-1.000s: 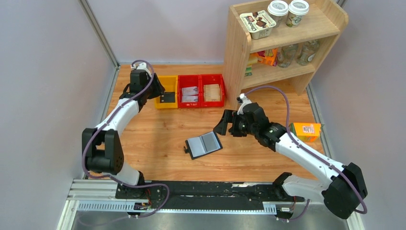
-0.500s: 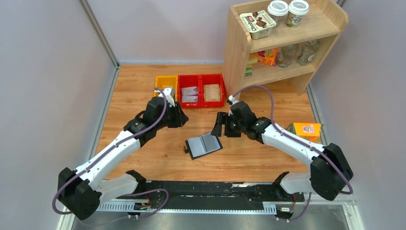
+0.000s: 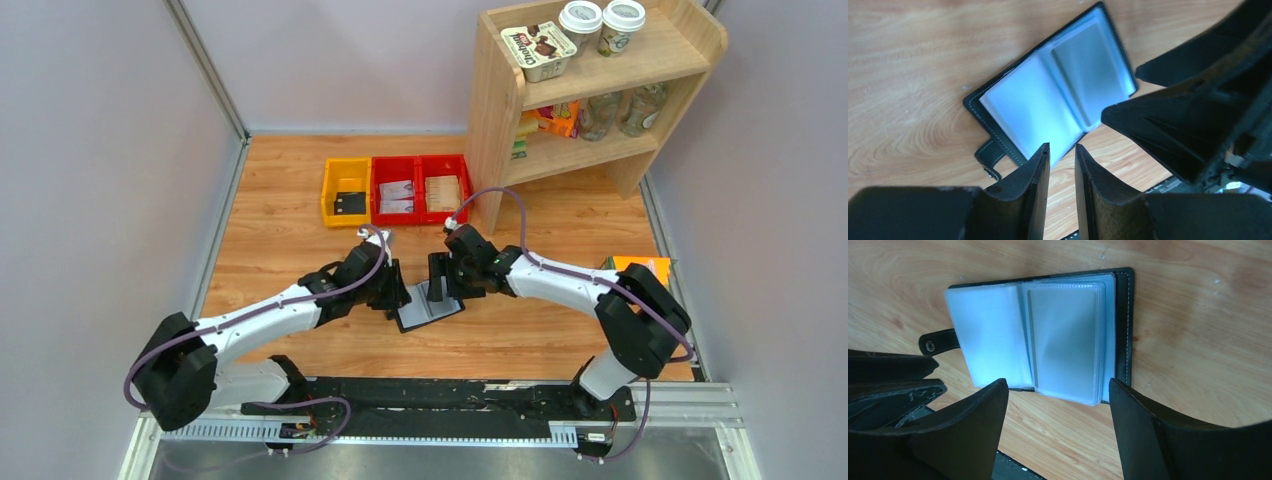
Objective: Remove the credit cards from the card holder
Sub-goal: Remove the credit card from the card holder.
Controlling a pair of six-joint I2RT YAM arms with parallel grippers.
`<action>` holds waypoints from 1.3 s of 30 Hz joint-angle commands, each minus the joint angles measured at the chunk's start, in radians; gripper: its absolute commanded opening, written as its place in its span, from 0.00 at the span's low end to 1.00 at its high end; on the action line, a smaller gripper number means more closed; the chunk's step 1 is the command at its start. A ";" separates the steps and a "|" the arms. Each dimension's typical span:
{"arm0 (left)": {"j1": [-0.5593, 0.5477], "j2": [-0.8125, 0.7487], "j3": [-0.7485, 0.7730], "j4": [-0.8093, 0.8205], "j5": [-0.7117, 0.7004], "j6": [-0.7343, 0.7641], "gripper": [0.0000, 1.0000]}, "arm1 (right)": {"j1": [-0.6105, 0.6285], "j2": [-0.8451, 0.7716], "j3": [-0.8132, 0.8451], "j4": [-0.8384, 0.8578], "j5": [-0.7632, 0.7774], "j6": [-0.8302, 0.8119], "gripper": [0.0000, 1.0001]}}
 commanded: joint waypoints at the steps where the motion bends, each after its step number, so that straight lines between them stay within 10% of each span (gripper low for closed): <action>1: -0.014 0.050 -0.032 0.070 -0.040 -0.031 0.33 | 0.056 0.032 0.048 0.029 0.082 -0.021 0.77; 39: -0.021 0.179 -0.152 0.171 -0.019 -0.117 0.27 | 0.197 0.184 0.178 -0.130 0.244 -0.008 0.75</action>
